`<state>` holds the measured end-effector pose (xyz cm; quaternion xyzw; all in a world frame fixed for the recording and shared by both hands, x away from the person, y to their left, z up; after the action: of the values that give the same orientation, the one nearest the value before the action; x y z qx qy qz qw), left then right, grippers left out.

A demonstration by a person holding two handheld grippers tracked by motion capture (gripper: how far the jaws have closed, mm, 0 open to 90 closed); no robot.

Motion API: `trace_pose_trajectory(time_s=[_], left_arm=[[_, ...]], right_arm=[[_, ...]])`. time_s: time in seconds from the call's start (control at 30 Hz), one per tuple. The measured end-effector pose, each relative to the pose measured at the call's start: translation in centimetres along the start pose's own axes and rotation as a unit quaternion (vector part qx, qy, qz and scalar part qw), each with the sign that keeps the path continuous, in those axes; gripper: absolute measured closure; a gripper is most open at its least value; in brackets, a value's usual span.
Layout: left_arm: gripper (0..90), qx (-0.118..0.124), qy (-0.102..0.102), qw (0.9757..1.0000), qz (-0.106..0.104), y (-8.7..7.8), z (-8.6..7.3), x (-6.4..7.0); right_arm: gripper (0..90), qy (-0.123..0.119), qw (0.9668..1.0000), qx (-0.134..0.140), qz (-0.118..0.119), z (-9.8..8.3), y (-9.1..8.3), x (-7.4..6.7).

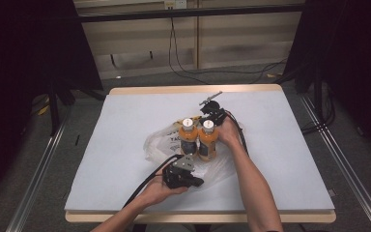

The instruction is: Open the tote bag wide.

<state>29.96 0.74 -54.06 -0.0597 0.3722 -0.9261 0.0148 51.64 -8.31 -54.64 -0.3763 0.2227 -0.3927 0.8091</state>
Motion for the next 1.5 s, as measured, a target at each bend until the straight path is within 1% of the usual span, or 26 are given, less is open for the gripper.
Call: trace_pose_trajectory(time_s=[0.07, 0.1, 0.17, 0.27, 0.33, 0.37, 0.4, 0.47, 0.5, 0.6, 0.63, 0.77, 0.8, 0.87, 0.9, 0.97, 1.07, 1.1, 1.13, 1.2, 1.27, 1.33, 1.37, 1.43, 1.47, 1.5], left_arm=[[90.0, 0.003, -0.006, 1.0, 0.003, -0.2, 0.1, -0.1], [90.0, 0.015, -0.011, 0.9998, 0.002, -0.2, 0.3, -0.1], [90.0, 0.021, -0.016, 0.9996, 0.006, -0.6, 0.4, -0.4], [90.0, 0.032, -0.017, 0.9992, 0.014, -1.2, 0.8, -0.5], [90.0, 0.052, -0.027, 0.9982, 0.011, -1.8, 1.2, -0.7], [90.0, 0.05, -0.027, 0.9982, 0.016, -2.0, 1.2, -0.9], [90.0, 0.06, -0.032, 0.9975, 0.016, -2.2, 1.4, -1.0], [90.0, 0.067, -0.034, 0.9969, 0.023, -2.5, 1.5, -1.1], [90.0, 0.065, -0.034, 0.997, 0.027, -2.7, 1.5, -1.2], [88.2, 0.077, -0.033, 0.9958, 0.037, -3.3, 1.7, -1.3], [86.8, 0.077, -0.032, 0.9957, 0.04, -3.5, 1.8, -1.3], [77.5, 0.1, -0.027, 0.9928, 0.06, -4.5, 2.2, -1.4], [74.9, 0.102, -0.025, 0.9924, 0.065, -4.8, 2.3, -1.3], [67.3, 0.116, -0.026, 0.9903, 0.072, -5.5, 2.8, -1.4], [65.8, 0.123, -0.031, 0.9891, 0.075, -5.8, 2.9, -1.5], [59.9, 0.126, -0.036, 0.9879, 0.084, -6.3, 2.9, -1.9], [49.1, 0.125, -0.041, 0.9868, 0.094, -6.9, 2.7, -2.6], [46.3, 0.121, -0.042, 0.9866, 0.101, -7.2, 2.6, -2.9], [44.2, 0.128, -0.044, 0.9858, 0.1, -7.4, 2.6, -3.0], [39.7, 0.132, -0.048, 0.9843, 0.108, -8.0, 2.6, -3.3], [33.2, 0.137, -0.052, 0.983, 0.11, -8.3, 2.6, -3.5], [25.2, 0.14, -0.058, 0.9804, 0.125, -8.8, 2.6, -3.8], [23.1, 0.142, -0.057, 0.9795, 0.131, -9.0, 2.5, -4.0], [18.6, 0.15, -0.064, 0.9762, 0.143, -9.6, 2.5, -4.3], [17.3, 0.145, -0.061, 0.976, 0.15, -10.1, 2.3, -4.5], [15.9, 0.146, -0.063, 0.9746, 0.157, -10.5, 2.2, -4.6]], right_arm=[[90.0, -0.002, 1.0, 0.006, 0.006, 0.0, -0.3, -0.3], [90.0, -0.006, 0.9999, 0.008, 0.009, 0.0, -0.5, -0.4], [90.0, -0.008, 0.9997, 0.015, 0.018, 0.2, -1.0, -0.5], [90.0, -0.005, 0.9989, 0.037, 0.029, 0.6, -2.0, -0.7], [90.0, -0.006, 0.9979, 0.055, 0.033, 0.9, -2.8, -1.1], [90.0, -0.014, 0.9974, 0.061, 0.036, 1.1, -3.1, -1.4], [90.0, -0.017, 0.9972, 0.063, 0.037, 1.2, -3.3, -1.5], [90.0, -0.021, 0.9968, 0.069, 0.033, 1.2, -3.8, -1.6], [90.0, -0.018, 0.997, 0.069, 0.029, 1.1, -3.9, -1.4], [90.0, -0.006, 0.9963, 0.082, 0.026, 0.8, -4.5, -0.9], [90.0, -0.004, 0.9959, 0.088, 0.023, 0.6, -4.9, -0.6], [90.0, -0.001, 0.9938, 0.108, 0.026, 0.5, -6.5, -0.4], [88.0, 0.0, 0.9929, 0.116, 0.025, 0.6, -7.0, -0.4], [82.9, 0.0, 0.9915, 0.127, 0.026, 0.4, -8.0, -0.6], [81.8, -0.002, 0.991, 0.132, 0.022, 0.2, -8.5, -0.6], [76.8, 0.003, 0.9907, 0.134, 0.022, -0.2, -9.1, -0.6], [71.5, 0.007, 0.9888, 0.148, 0.018, -0.5, -10.0, -0.4], [65.1, 0.009, 0.988, 0.153, 0.018, -0.7, -10.3, -0.3], [60.1, 0.013, 0.9867, 0.162, 0.013, -0.8, -10.7, -0.2], [56.1, 0.018, 0.9851, 0.17, 0.019, -1.3, -11.2, -0.2], [49.1, 0.022, 0.9838, 0.177, 0.02, -1.8, -11.8, -0.2], [43.3, 0.025, 0.9824, 0.184, 0.025, -2.4, -12.4, -0.2], [40.5, 0.027, 0.9817, 0.187, 0.021, -2.6, -12.8, -0.1], [34.1, 0.025, 0.9806, 0.193, 0.021, -3.2, -13.5, -0.1], [31.7, 0.029, 0.9798, 0.197, 0.024, -3.4, -13.9, -0.1], [29.0, 0.027, 0.9786, 0.202, 0.029, -3.7, -14.4, -0.2]])
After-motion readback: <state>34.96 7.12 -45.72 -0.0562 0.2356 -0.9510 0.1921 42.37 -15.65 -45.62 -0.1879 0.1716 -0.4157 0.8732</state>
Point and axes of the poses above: each handheld gripper's, and its own axes: y roughly forward along the jaws, z roughly out of its top, x roughly to its right, the point moved 9 cm from there along y, roughly forward along the jaws, and after that the axes turned 2 degrees about y, right-handed, at the moved point
